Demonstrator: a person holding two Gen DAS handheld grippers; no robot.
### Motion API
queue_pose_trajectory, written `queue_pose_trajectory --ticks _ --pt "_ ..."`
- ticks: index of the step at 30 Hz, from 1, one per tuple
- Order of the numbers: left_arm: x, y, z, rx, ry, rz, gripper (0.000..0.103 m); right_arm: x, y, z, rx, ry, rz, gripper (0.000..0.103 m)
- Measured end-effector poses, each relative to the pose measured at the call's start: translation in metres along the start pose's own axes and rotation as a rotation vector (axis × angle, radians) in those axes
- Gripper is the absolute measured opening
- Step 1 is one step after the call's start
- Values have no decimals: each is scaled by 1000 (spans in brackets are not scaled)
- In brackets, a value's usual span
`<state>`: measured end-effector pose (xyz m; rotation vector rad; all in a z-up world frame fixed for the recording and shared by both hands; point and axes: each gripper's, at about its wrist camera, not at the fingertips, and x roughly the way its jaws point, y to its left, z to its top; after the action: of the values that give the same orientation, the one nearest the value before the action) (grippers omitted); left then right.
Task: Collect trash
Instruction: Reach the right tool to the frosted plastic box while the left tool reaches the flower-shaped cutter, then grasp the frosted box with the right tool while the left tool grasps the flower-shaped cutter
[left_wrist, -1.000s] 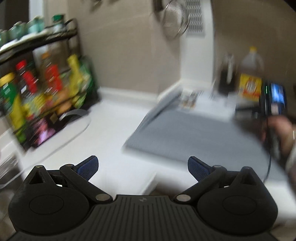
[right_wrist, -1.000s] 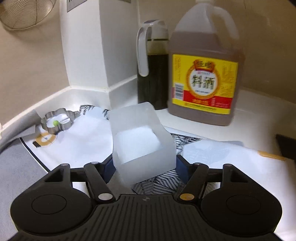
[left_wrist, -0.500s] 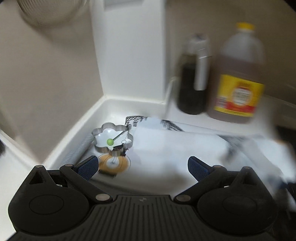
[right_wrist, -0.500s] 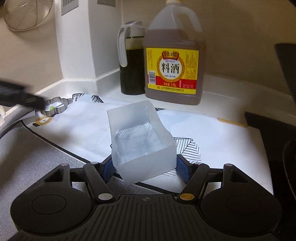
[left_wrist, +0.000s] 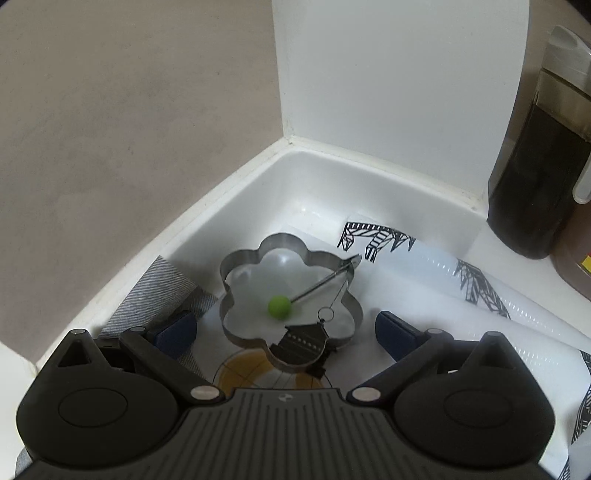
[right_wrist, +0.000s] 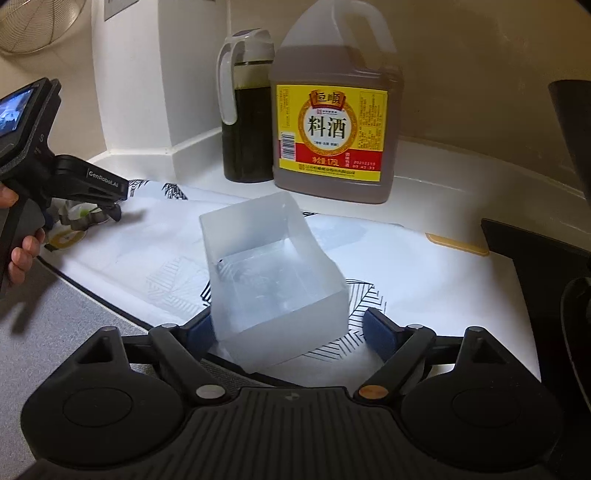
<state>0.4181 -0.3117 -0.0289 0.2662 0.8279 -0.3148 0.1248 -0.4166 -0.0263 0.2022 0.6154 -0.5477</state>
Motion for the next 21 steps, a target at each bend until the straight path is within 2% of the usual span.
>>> queue_pose_trajectory --ticks 1,2,6,11,21 --pt "-2 -1 -1 13 -27 3 90 -1 -1 0 2 -7 -16 71" --pt "-5 -2 0 28 -47 -5 81 -3 -1 0 -6 -17 -27 72" --pt "-15 -7 -5 56 -74 -8 81 -5 -4 1 -6 -31 -23 72" --pt "-47 -8 -20 89 -132 -17 81 -9 -12 3 25 -59 -63 72" --pt "-129 0 -86 172 -188 -43 81 -10 -16 2 47 -61 -56 72"
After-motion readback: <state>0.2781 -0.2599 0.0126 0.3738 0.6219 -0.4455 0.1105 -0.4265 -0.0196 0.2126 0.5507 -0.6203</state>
